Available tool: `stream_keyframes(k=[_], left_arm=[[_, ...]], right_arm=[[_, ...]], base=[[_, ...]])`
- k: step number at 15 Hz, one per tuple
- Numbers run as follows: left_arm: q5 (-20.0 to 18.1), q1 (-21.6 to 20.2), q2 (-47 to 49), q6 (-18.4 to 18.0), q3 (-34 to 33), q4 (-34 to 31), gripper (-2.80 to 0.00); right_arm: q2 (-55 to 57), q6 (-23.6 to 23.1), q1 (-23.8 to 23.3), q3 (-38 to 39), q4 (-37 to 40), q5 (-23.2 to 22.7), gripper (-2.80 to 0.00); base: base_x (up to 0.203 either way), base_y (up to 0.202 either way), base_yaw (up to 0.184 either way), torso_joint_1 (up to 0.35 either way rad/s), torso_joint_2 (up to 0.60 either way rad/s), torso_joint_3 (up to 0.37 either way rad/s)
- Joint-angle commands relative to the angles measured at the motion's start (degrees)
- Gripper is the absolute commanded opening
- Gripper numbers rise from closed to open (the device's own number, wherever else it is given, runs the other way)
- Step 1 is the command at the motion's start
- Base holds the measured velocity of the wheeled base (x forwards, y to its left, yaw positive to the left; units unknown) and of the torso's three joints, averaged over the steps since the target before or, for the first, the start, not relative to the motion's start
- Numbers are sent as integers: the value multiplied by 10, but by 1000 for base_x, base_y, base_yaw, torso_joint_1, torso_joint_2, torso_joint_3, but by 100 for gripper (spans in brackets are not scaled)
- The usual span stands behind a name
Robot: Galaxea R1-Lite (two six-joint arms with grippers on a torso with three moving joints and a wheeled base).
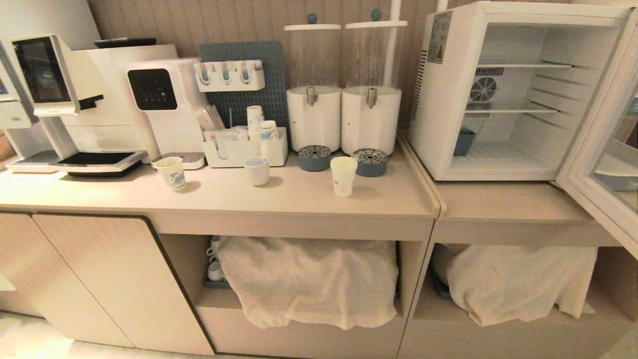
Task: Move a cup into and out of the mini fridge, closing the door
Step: Put the paper cup in the freezer
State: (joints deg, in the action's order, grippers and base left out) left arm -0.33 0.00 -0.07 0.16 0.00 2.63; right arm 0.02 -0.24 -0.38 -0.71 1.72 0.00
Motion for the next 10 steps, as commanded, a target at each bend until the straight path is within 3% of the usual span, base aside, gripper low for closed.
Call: stream_keyframes(k=[1, 10], left_arm=[[0, 0, 1, 0, -9, 0, -280], [0, 0, 1, -1, -9, 0, -280]], right_arm=[[1, 0, 0, 0, 0, 0, -280], [1, 0, 0, 0, 0, 0, -280]], base=[[0, 195, 1, -2, 3, 7], [0, 193, 0, 2, 4, 3]])
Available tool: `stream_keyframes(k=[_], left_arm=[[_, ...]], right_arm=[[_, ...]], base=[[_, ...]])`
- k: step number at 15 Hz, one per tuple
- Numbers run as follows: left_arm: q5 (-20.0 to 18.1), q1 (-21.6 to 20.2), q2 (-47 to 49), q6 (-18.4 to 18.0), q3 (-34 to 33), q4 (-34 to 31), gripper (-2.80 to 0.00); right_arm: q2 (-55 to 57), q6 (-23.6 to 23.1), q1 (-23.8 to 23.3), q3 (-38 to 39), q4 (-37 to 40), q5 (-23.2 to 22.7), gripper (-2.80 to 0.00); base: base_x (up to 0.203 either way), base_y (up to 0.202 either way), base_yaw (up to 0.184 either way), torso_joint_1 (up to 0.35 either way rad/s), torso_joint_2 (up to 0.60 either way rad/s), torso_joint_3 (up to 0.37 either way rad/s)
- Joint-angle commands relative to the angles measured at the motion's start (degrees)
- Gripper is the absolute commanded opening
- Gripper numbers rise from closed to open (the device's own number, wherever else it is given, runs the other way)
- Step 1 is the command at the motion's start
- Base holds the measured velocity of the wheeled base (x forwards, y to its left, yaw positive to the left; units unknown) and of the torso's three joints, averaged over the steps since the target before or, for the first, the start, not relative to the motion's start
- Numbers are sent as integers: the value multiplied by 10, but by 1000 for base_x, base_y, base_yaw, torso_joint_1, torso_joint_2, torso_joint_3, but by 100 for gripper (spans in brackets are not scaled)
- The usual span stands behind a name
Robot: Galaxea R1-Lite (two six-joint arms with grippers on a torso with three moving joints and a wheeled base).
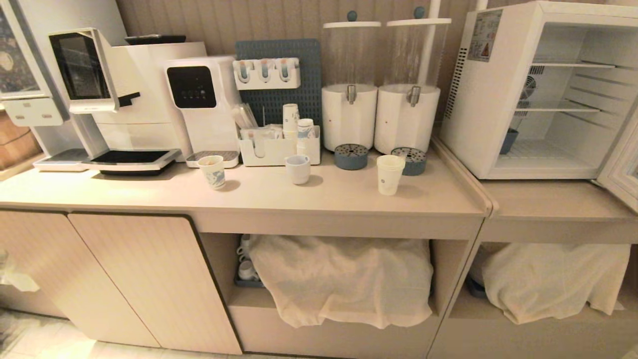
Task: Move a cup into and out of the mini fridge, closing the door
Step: Put the paper cup in the freezer
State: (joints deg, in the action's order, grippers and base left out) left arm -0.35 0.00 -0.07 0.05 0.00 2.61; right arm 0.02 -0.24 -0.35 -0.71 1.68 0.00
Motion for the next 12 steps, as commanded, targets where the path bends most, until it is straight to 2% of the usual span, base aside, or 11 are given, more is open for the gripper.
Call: stream_keyframes(k=[1, 8, 12], left_arm=[[0, 0, 1, 0, -9, 0, -280], [1, 0, 1, 0, -9, 0, -280], [1, 0, 1, 0, -9, 0, -280]], right_arm=[[1, 0, 0, 0, 0, 0, -280], [1, 0, 0, 0, 0, 0, -280], [0, 0, 0, 0, 1, 0, -280]], base=[[0, 192, 2, -7, 2, 2], [0, 189, 0, 3, 1, 2], [0, 47, -1, 2, 1, 1]])
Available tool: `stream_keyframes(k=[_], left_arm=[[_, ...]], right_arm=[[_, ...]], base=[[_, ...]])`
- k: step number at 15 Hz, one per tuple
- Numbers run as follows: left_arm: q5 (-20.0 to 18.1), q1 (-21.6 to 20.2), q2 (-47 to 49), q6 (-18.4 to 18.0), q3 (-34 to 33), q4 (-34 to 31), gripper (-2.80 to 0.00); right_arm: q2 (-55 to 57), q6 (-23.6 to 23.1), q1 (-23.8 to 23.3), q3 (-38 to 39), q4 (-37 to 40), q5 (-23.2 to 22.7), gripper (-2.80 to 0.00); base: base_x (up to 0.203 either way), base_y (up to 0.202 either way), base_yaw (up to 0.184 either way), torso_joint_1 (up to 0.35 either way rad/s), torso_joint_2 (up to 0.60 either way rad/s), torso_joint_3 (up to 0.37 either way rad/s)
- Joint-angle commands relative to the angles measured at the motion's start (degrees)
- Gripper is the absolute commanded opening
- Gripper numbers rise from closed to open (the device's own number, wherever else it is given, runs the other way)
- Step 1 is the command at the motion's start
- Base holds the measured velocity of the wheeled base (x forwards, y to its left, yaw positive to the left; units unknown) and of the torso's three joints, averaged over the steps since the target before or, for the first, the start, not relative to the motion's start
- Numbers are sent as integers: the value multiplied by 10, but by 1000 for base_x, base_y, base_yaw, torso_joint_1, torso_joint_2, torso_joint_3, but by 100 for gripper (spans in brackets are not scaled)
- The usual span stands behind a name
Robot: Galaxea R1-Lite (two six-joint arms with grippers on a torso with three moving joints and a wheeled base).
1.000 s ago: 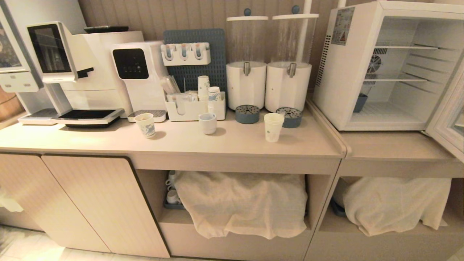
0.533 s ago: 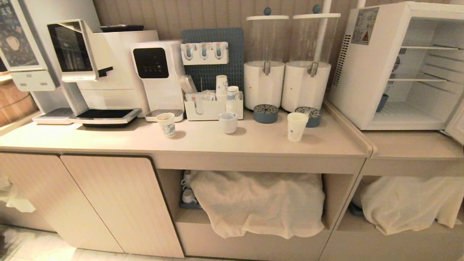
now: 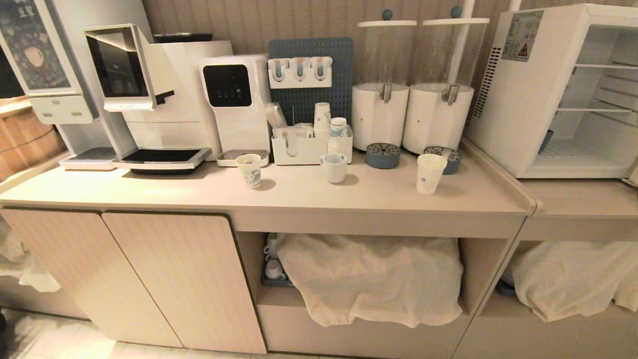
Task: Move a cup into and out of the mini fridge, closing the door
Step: Put the paper cup in the freezer
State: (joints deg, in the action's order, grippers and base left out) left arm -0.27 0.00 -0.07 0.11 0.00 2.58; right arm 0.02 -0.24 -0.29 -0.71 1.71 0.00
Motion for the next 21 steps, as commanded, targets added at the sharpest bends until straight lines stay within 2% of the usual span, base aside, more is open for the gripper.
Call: stream_keyframes(k=[1, 12, 21], left_arm=[[0, 0, 1, 0, -9, 1, -280], [-1, 0, 1, -2, -8, 0, -280], [-1, 0, 1, -2, -8, 0, -280]], right_arm=[[1, 0, -1, 0, 0, 0, -280], [1, 0, -1, 0, 0, 0, -280], [1, 0, -1, 0, 0, 0, -280]], base=[[0, 0, 0, 0, 0, 0], [8, 0, 0, 0, -1, 0], [192, 0, 1, 2, 3, 1]])
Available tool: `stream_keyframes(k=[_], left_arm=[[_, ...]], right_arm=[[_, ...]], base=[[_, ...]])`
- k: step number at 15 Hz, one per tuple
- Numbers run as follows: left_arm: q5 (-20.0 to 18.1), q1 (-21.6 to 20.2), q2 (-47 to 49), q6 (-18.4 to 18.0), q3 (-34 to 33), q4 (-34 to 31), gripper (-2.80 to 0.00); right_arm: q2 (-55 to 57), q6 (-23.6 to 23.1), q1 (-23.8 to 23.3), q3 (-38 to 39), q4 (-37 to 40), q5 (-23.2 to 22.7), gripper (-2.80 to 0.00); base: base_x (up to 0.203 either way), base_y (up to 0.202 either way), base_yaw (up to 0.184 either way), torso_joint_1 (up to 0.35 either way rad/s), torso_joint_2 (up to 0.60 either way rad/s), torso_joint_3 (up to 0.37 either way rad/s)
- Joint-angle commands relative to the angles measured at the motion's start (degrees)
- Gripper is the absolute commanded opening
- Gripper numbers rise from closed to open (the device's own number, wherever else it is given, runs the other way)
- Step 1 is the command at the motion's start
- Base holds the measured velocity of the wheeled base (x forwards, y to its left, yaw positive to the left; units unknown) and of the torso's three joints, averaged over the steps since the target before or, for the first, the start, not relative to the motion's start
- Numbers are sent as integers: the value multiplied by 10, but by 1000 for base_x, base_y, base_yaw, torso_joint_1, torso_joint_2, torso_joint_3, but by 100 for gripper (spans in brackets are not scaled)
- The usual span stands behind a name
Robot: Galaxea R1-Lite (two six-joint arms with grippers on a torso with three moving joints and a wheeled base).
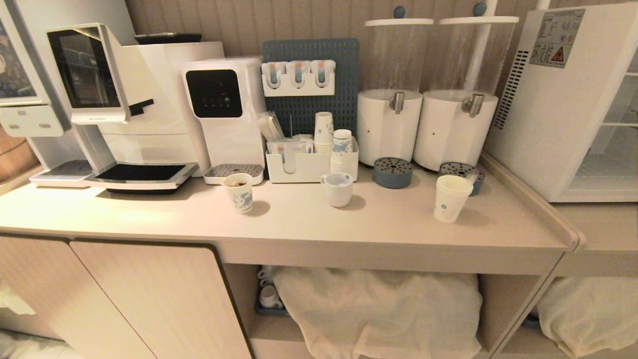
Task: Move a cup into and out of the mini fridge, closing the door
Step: Put the paper cup in the freezer
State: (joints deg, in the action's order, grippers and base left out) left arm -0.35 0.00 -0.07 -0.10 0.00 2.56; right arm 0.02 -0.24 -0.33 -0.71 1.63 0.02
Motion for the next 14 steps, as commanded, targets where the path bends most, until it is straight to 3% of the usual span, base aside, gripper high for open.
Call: stream_keyframes(k=[1, 4, 14], left_arm=[[0, 0, 1, 0, -9, 0, -280], [0, 0, 1, 1, -9, 1, -280], [0, 0, 1, 6, -9, 2, -280]], right_arm=[[1, 0, 0, 0, 0, 0, -280], [0, 0, 0, 0, 0, 0, -280], [-1, 2, 0, -42, 34, 0, -280]], base=[[190, 0, -2, 1, 2, 10], [175, 0, 2, 2, 3, 3], [0, 0, 0, 0, 0, 0]])
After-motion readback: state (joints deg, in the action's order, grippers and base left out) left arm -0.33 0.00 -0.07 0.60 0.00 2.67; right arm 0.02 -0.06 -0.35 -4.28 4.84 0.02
